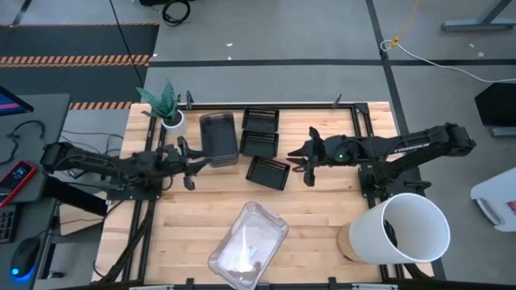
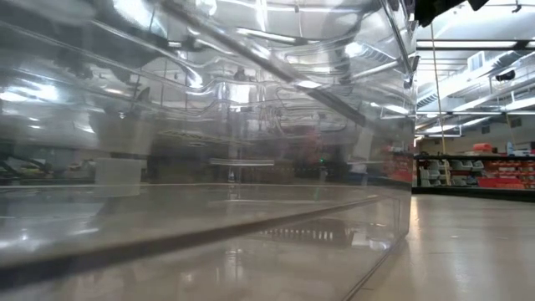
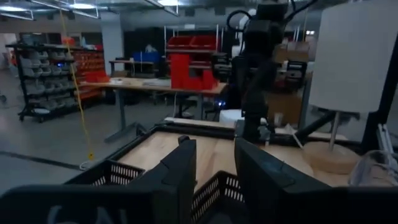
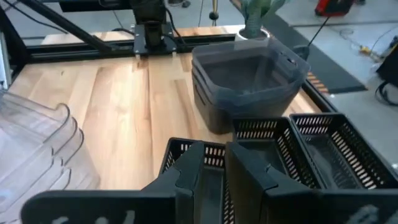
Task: Stack baskets by color
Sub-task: Stack the bottom black bin on top of the middle black bin
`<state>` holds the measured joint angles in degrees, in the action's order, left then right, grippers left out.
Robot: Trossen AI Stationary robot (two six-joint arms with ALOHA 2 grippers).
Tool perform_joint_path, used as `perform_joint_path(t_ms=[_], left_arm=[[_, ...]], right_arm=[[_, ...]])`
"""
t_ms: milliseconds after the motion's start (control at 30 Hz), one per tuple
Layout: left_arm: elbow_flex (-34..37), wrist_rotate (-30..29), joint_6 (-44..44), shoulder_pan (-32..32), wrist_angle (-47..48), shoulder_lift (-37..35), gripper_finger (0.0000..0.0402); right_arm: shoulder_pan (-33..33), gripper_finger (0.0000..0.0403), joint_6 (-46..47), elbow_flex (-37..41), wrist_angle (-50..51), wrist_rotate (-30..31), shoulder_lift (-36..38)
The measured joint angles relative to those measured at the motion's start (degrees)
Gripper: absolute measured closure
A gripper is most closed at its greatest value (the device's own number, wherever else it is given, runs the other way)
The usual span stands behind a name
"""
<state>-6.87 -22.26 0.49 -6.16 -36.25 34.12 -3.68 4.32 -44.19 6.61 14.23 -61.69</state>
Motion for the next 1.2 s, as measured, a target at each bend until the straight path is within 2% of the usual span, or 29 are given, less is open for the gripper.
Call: perform_joint_path(t_ms=[133, 467, 633, 833, 1000, 1200], left_arm=[[2.94, -0.04, -0.63, -0.41, -1.30, -4.34, 0.0285], [6.36, -2.27, -1.90, -4.06, -1.25, -11.40, 0.0285], [6.36, -4.45, -1.10, -6.68, -1.16, -12.30, 0.0285], [6.38, -4.47, -1.05, -10.00, 0.66, -12.43, 0.0285], [6.40, 0.92, 0.15, -12.10, 1.57, -12.43, 0.0285], [6.40, 1.07, -0.13, -12.61, 1.26, -12.41, 0.0285]], right_arm=[[1.22, 0.0332, 1.24, -1.14, 1.84, -2.31, -0.13], [1.11, 0.0332, 2.51, -1.59, 2.20, -3.28, 0.17], [1.08, 0.0332, 4.25, -1.59, 2.69, -6.53, 0.17], [0.23, 0.0332, 6.13, -1.04, 2.50, -6.82, -0.75], [0.22, 0.0332, 6.08, -0.81, 1.66, -6.79, -2.22], [0.44, 0.0332, 7.06, -0.81, -0.06, -6.83, -3.24]])
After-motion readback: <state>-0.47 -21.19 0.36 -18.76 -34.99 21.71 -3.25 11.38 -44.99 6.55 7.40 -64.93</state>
